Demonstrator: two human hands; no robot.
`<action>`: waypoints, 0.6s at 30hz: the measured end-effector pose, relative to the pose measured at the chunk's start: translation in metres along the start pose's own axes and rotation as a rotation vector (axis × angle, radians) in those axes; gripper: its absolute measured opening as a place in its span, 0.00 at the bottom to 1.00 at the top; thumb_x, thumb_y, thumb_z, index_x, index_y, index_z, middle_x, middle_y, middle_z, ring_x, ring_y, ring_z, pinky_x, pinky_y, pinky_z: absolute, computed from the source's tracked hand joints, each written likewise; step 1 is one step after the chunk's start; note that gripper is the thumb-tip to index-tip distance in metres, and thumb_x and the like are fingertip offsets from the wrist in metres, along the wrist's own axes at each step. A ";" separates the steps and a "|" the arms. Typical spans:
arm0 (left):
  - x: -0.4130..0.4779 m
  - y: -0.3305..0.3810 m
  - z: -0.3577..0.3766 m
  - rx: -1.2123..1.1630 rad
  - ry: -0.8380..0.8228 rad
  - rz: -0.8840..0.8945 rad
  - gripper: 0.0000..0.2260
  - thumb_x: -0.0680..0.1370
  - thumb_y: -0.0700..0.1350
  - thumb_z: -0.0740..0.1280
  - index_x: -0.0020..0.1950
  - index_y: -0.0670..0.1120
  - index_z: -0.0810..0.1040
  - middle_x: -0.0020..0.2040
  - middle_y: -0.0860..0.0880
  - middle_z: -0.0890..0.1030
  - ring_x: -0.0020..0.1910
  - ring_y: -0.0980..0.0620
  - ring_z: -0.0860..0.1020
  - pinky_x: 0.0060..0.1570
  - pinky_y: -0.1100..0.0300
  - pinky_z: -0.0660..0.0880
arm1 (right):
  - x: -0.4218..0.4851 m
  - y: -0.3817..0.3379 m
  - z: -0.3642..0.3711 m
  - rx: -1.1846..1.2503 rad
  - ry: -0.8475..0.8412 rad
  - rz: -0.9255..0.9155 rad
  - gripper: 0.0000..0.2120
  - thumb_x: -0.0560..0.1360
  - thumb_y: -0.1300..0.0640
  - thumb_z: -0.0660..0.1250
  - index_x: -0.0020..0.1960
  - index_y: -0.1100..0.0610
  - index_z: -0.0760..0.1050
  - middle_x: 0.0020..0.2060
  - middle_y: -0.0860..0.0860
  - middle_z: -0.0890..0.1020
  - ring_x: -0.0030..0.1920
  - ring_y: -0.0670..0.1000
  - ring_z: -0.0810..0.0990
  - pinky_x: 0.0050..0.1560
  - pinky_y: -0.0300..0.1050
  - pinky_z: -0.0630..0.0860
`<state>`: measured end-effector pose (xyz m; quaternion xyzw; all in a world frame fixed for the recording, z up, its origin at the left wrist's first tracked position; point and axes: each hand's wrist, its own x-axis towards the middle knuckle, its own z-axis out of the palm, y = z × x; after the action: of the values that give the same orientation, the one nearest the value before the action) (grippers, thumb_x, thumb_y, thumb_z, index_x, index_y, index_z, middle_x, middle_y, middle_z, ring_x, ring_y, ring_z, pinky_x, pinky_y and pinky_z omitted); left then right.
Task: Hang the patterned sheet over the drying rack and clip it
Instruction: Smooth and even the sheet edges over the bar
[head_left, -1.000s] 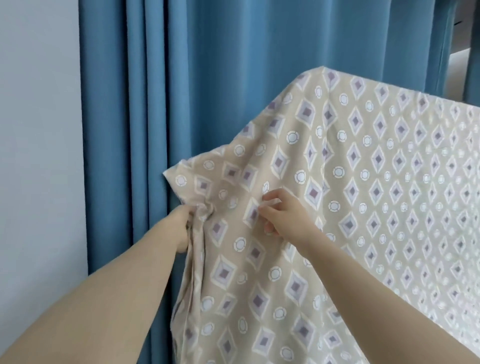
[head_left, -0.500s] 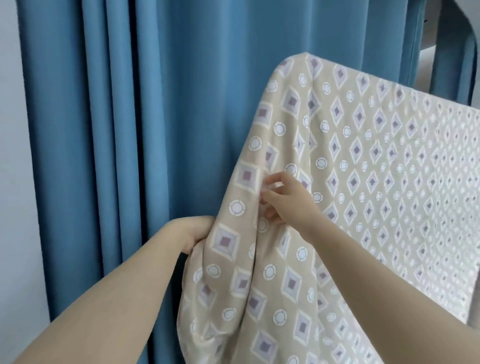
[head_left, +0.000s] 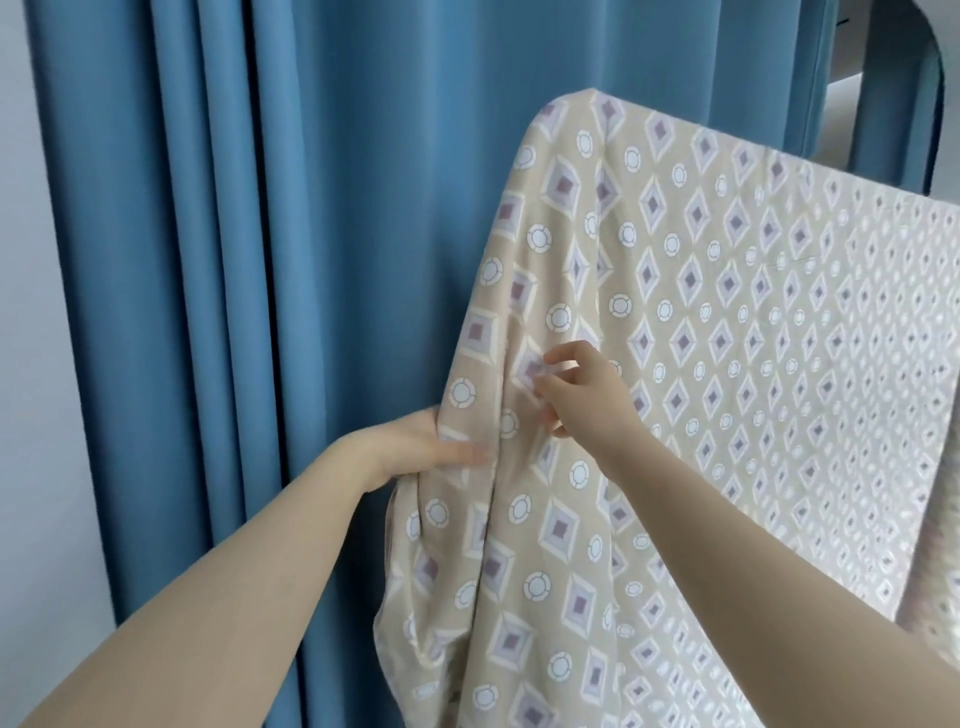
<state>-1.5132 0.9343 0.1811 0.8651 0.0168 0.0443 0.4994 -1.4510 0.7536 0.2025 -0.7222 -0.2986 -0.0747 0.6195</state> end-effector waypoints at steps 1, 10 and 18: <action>0.000 -0.001 -0.002 0.174 0.068 -0.053 0.14 0.71 0.48 0.73 0.55 0.49 0.79 0.53 0.49 0.82 0.53 0.50 0.80 0.52 0.59 0.76 | -0.002 0.000 -0.001 -0.007 -0.005 0.004 0.08 0.75 0.58 0.62 0.54 0.53 0.70 0.37 0.50 0.76 0.33 0.50 0.74 0.36 0.44 0.72; -0.012 -0.018 -0.028 0.245 0.832 -0.001 0.07 0.75 0.46 0.66 0.50 0.46 0.76 0.48 0.45 0.79 0.50 0.44 0.77 0.43 0.57 0.69 | -0.018 -0.001 -0.012 -0.010 -0.002 0.020 0.09 0.75 0.58 0.62 0.54 0.51 0.70 0.40 0.48 0.78 0.34 0.49 0.78 0.38 0.45 0.73; -0.023 -0.089 0.003 -0.151 0.238 -0.520 0.40 0.58 0.52 0.81 0.67 0.45 0.69 0.57 0.44 0.79 0.53 0.44 0.80 0.50 0.47 0.78 | -0.043 0.028 0.015 -0.048 -0.095 0.129 0.07 0.75 0.57 0.62 0.53 0.52 0.71 0.43 0.51 0.79 0.35 0.50 0.77 0.35 0.42 0.73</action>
<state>-1.5344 0.9743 0.1012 0.7809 0.2929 0.0173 0.5514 -1.4747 0.7518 0.1549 -0.7573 -0.2787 -0.0077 0.5906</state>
